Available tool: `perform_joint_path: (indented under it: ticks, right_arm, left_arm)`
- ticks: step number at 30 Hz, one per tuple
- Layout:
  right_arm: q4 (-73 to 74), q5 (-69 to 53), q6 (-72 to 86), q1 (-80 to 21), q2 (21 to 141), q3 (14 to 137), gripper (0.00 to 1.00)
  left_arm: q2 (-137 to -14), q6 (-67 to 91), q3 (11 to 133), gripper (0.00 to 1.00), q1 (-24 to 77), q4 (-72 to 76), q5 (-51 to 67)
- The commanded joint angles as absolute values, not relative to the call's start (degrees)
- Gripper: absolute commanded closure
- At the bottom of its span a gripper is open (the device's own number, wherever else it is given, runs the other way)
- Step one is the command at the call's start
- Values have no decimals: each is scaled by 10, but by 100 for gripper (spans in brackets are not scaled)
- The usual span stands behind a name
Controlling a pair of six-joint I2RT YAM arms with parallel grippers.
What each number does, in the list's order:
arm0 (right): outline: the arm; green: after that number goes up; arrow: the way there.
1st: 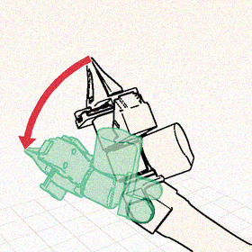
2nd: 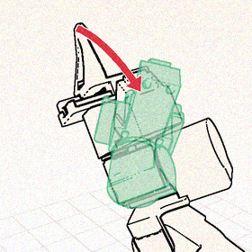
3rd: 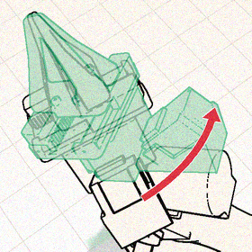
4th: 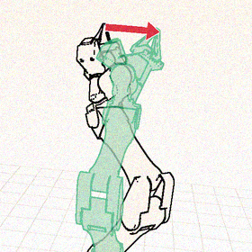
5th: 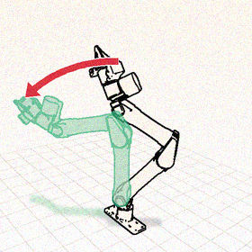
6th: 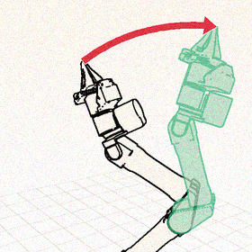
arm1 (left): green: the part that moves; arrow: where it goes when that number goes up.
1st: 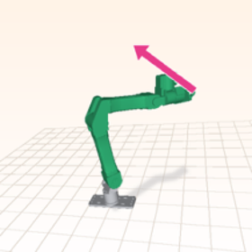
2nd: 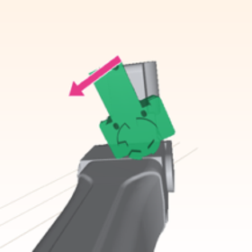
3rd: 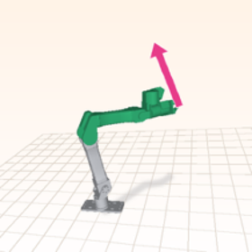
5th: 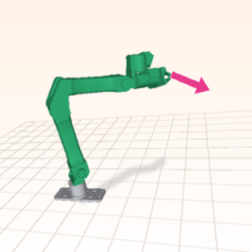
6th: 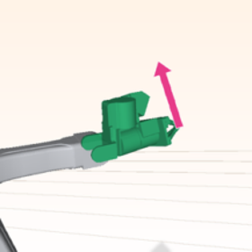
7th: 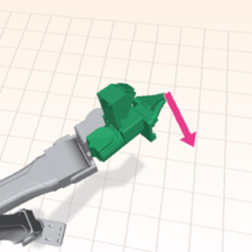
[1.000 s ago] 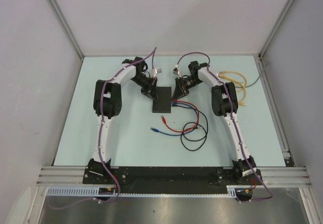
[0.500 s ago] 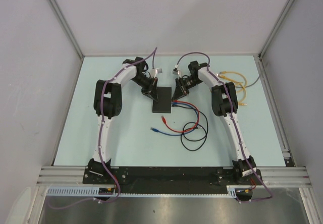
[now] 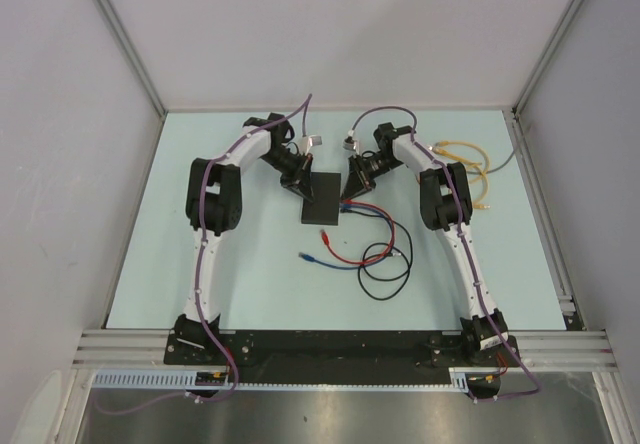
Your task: Pull the plug from the switch port
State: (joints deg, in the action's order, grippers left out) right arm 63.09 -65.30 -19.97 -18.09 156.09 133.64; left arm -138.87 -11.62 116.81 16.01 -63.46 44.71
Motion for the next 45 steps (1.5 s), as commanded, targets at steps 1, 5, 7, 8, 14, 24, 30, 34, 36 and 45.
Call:
perform_joint_path:
  ticks: [1,5,7,8,14,24,30,34,36,45]
  right_arm:
    - [671,-566,-230,-185,1576,1310,100]
    - [650,-559,-202,-171,1580,1340,100]
    - [622,-556,-186,-166,1579,1351,100]
    - [616,-554,-174,-163,1579,1354,100]
    - [642,-554,-214,-170,1570,1327,100]
    - [667,-556,-235,-154,1566,1335,100]
    - [673,-559,-241,-148,1568,1343,100]
    - [682,-562,-253,-148,1564,1336,100]
    - [689,-563,-258,-148,1562,1332,100]
    - [710,-558,-279,-149,1562,1330,100]
  left_arm:
    - [-1384,-130,1172,100,166,-631,415]
    - [-1383,-131,1170,100,166,-632,415]
    - [-1383,-131,1170,100,166,-632,415]
    - [-1382,-131,1170,100,167,-632,417]
    - [-1382,-131,1168,100,169,-634,417]
    - [-1379,-133,1166,100,170,-634,414]
    - [-1378,-133,1167,100,171,-634,413]
    - [-1380,-134,1166,100,172,-635,411]
    - [-1380,-132,1167,100,172,-633,412]
    - [-1380,-134,1165,100,172,-634,413]
